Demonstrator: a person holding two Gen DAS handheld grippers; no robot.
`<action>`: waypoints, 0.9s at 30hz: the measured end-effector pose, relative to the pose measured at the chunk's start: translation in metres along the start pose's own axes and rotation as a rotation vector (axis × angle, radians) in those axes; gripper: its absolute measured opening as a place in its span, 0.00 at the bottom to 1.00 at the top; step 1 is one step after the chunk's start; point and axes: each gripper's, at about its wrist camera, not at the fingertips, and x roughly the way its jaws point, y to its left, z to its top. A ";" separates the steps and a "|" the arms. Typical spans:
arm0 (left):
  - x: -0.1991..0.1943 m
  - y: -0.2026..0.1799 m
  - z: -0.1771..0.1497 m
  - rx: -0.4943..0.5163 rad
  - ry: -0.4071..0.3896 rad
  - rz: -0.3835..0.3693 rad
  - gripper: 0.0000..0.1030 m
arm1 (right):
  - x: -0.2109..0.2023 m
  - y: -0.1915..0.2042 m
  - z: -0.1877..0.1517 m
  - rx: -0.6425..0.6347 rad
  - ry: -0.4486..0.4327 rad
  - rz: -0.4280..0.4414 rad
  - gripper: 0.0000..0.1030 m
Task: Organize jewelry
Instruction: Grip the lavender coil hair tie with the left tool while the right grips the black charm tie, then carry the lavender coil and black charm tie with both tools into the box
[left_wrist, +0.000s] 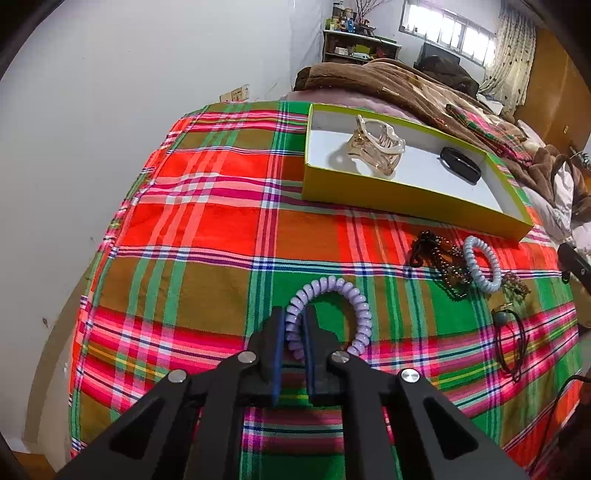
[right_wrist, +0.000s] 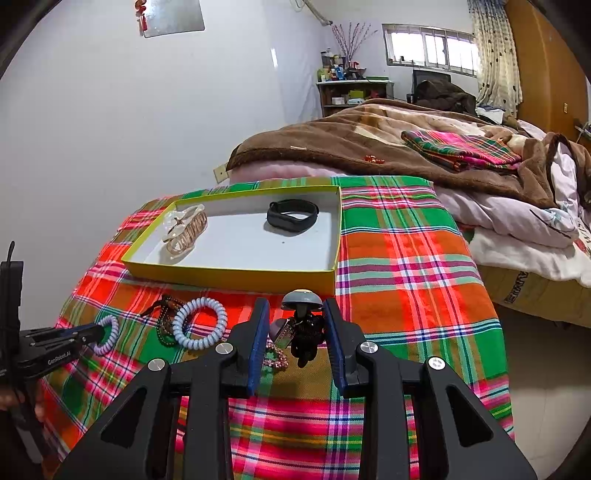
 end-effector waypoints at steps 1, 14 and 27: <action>0.000 0.000 0.001 -0.005 0.000 -0.002 0.10 | 0.000 0.000 0.000 0.001 0.000 0.001 0.30; -0.013 -0.004 0.006 -0.016 -0.021 -0.055 0.10 | -0.004 0.003 0.002 -0.005 -0.011 0.004 0.30; -0.036 -0.015 0.035 -0.010 -0.090 -0.116 0.10 | -0.009 0.016 0.028 -0.036 -0.052 0.023 0.30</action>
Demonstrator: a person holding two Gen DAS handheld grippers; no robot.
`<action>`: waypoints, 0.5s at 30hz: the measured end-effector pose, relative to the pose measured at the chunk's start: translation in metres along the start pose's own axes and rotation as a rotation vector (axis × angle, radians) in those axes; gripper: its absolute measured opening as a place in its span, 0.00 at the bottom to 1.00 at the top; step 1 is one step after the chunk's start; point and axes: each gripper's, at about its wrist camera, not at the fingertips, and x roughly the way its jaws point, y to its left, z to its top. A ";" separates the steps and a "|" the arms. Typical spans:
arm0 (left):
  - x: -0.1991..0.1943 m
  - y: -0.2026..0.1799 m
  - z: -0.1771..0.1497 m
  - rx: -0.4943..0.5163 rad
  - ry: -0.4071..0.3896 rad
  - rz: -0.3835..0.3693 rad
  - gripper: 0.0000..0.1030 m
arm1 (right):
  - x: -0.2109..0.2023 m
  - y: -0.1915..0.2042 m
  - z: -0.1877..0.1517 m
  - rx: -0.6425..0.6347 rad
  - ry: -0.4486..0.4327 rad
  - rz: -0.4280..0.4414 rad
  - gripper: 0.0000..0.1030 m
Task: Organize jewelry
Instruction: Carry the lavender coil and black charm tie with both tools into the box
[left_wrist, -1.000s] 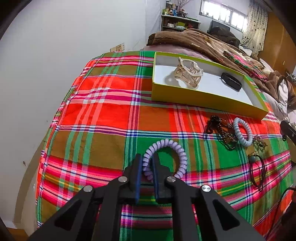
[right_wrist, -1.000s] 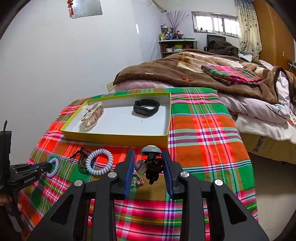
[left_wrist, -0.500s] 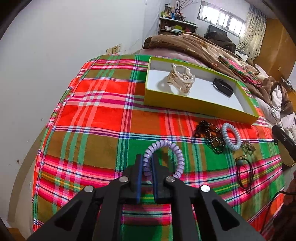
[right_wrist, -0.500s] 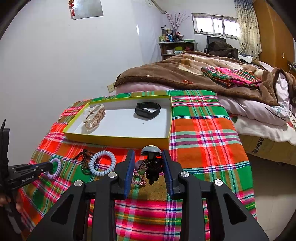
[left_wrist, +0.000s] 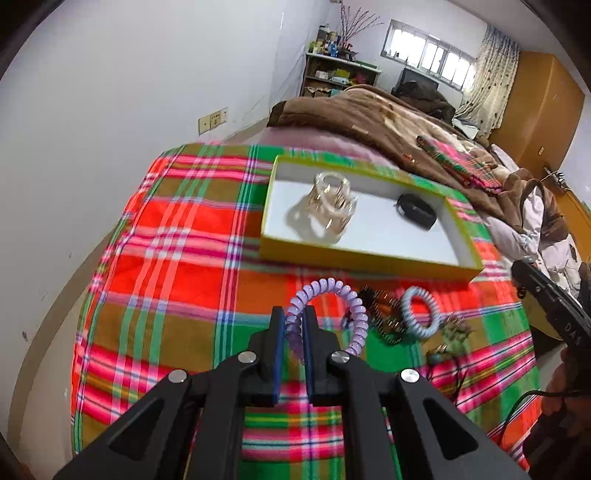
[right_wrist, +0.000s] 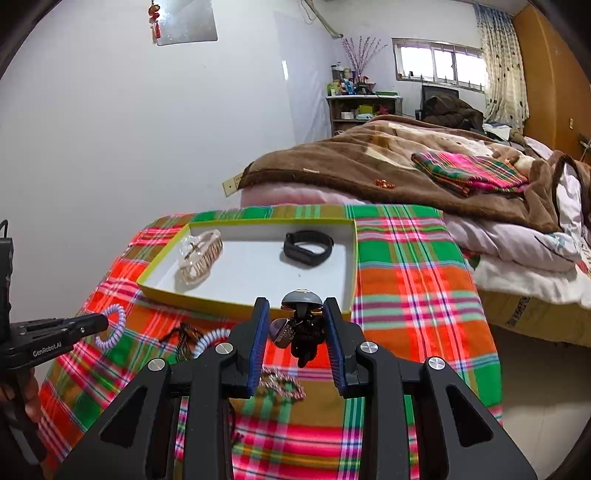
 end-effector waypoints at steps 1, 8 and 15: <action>-0.001 -0.001 0.003 0.001 -0.005 -0.004 0.10 | 0.001 0.001 0.002 -0.004 -0.002 0.003 0.30; 0.002 -0.013 0.026 0.001 -0.025 -0.042 0.10 | 0.012 0.009 0.028 -0.042 -0.017 0.016 0.30; 0.019 -0.028 0.045 -0.001 -0.017 -0.092 0.10 | 0.041 0.016 0.054 -0.075 0.002 0.053 0.30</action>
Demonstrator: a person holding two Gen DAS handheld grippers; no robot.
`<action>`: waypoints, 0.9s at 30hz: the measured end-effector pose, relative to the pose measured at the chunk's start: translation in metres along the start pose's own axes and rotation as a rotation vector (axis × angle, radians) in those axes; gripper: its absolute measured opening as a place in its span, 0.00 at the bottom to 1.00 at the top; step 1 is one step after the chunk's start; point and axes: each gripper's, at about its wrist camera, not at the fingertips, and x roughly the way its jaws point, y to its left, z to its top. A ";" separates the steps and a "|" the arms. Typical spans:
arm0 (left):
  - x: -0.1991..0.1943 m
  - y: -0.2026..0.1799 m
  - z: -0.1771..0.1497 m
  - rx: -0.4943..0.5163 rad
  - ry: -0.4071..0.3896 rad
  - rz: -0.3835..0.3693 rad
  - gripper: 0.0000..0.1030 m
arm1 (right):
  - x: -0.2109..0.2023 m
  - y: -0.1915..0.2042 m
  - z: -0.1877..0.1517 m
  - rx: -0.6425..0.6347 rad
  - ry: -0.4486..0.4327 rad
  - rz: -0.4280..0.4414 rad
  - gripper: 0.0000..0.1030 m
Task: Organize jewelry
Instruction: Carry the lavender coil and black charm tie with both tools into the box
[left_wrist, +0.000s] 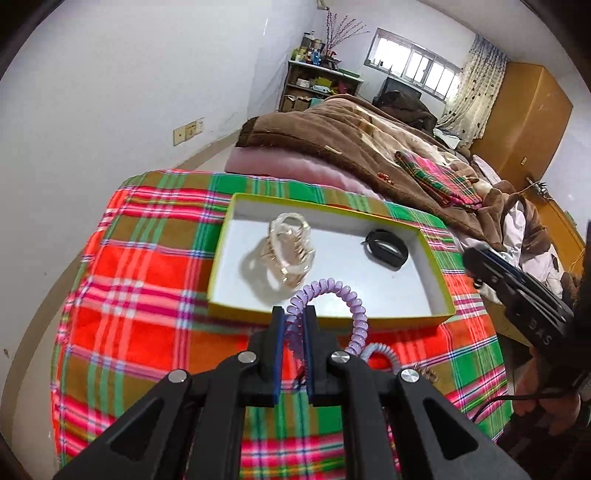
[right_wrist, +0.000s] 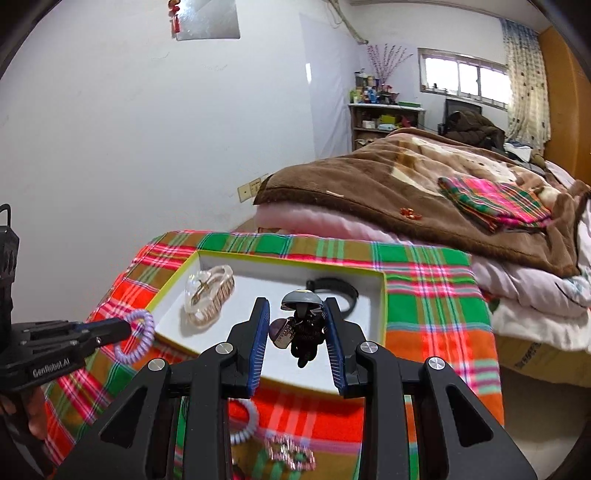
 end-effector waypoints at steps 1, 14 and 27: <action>0.003 -0.001 0.001 0.001 0.003 -0.001 0.10 | 0.006 -0.001 0.003 0.001 0.006 0.005 0.30; 0.047 -0.020 0.018 -0.007 0.056 -0.037 0.10 | 0.085 -0.004 0.026 -0.029 0.134 0.066 0.30; 0.081 -0.024 0.019 0.004 0.116 0.005 0.10 | 0.135 0.004 0.029 -0.081 0.212 0.112 0.30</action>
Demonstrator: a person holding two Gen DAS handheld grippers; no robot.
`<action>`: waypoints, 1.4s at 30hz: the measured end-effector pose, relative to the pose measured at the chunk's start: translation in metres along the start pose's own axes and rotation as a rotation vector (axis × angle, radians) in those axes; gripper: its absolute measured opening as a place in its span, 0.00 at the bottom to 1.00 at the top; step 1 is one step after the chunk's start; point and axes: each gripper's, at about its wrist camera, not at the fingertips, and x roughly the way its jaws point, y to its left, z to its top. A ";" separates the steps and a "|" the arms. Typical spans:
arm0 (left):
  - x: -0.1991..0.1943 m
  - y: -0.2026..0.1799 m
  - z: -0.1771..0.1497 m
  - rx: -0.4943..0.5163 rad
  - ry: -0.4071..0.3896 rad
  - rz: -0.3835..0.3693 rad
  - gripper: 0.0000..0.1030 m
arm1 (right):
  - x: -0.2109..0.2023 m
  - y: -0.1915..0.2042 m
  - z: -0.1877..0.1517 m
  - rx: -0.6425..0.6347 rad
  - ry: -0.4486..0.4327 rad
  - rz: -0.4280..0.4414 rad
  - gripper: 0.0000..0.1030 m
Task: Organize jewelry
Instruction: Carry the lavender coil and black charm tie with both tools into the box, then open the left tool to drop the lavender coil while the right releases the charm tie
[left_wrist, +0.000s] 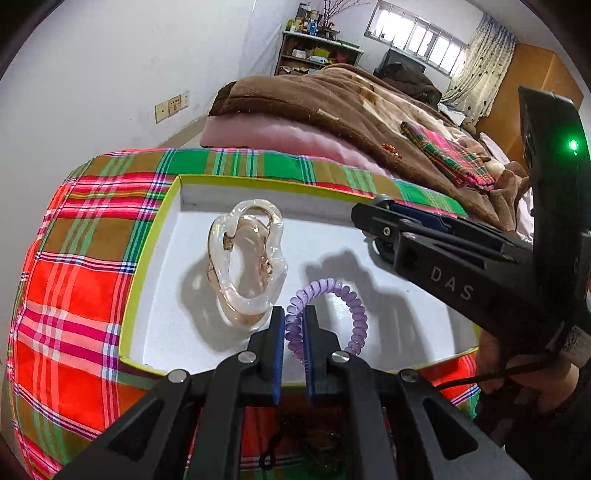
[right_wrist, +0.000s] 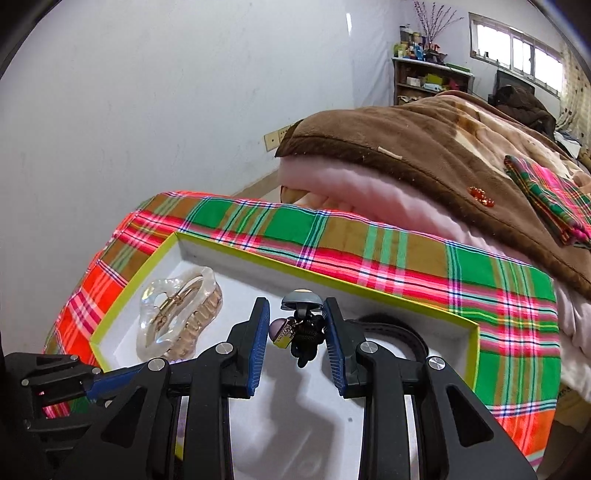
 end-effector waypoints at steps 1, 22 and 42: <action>0.001 0.000 0.001 -0.001 0.000 0.002 0.10 | 0.003 0.000 0.000 -0.001 0.006 0.001 0.30; 0.017 0.015 0.006 -0.028 0.035 0.061 0.10 | 0.036 0.006 0.006 -0.053 0.084 -0.040 0.30; 0.016 0.018 0.007 -0.043 0.035 0.064 0.19 | 0.039 0.000 0.007 -0.014 0.095 -0.020 0.42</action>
